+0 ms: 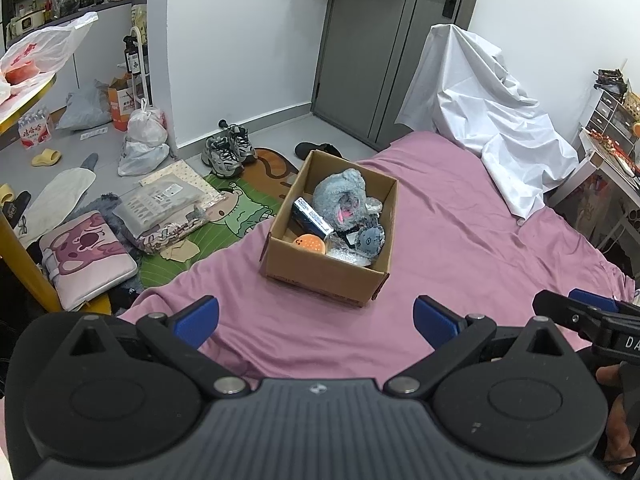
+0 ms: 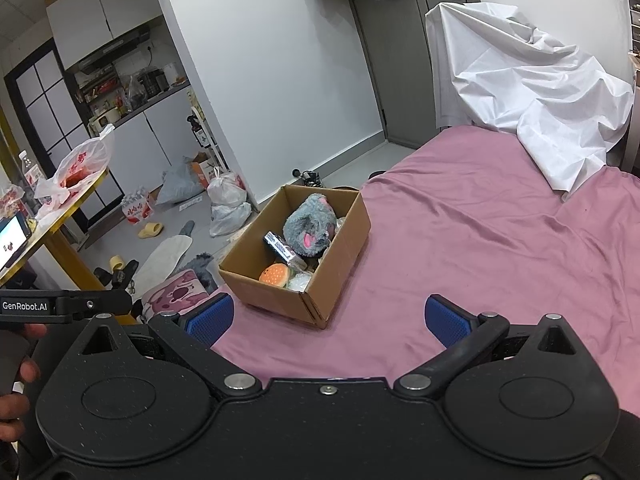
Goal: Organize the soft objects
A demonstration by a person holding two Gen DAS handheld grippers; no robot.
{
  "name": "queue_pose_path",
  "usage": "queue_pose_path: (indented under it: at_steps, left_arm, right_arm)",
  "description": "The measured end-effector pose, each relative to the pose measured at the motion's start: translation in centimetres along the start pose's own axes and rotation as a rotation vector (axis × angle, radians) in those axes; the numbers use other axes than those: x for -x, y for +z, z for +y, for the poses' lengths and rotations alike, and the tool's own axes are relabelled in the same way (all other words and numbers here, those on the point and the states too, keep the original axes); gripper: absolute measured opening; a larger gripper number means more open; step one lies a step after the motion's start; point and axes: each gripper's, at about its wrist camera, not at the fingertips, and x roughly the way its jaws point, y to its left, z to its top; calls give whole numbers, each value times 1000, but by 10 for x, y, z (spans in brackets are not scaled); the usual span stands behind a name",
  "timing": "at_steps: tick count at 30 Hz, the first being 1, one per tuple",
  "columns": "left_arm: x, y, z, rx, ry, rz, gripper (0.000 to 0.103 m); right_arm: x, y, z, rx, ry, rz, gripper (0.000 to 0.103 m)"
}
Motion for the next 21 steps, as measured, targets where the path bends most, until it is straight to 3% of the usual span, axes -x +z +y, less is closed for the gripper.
queue_pose_path:
  at_steps: [21]
  left_arm:
    - [2,-1,0,-6,9,15,103]
  right_arm:
    - [0,-1,1,-7,-3,-7,103]
